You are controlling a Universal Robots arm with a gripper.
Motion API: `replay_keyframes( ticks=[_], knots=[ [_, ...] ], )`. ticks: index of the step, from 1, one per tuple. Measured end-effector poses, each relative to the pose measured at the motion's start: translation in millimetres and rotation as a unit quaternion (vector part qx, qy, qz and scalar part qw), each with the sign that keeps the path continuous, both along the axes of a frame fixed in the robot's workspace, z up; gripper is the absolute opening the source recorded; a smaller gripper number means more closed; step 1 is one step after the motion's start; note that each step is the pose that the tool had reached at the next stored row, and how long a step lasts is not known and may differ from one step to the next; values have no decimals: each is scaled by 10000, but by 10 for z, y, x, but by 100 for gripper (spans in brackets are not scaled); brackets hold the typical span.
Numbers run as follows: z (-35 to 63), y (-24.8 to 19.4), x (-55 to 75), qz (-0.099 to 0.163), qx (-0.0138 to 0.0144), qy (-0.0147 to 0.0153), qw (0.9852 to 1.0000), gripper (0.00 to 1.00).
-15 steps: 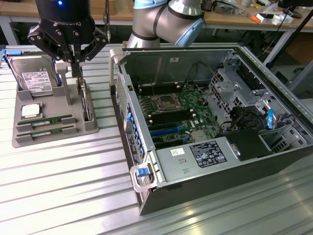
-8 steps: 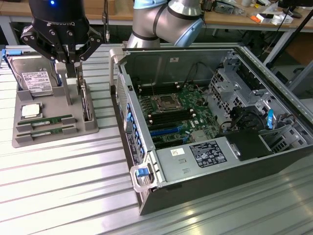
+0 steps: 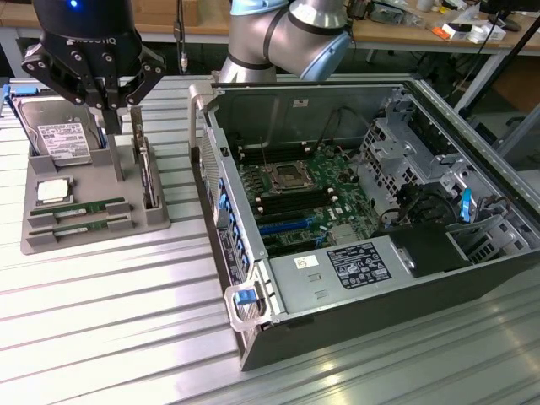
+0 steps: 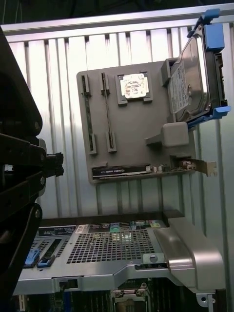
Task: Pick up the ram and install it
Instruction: 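Reach for the ram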
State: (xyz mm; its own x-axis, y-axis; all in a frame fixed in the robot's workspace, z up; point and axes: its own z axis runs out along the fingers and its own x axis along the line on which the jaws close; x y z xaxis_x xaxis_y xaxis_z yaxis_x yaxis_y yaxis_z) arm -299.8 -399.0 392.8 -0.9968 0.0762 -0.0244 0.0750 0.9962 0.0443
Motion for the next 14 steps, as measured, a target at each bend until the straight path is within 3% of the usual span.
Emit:
replay_keyframes(
  ticks=[14],
  knots=[
    [-1,0,-177,0,0,0,10000,10]
  ],
)
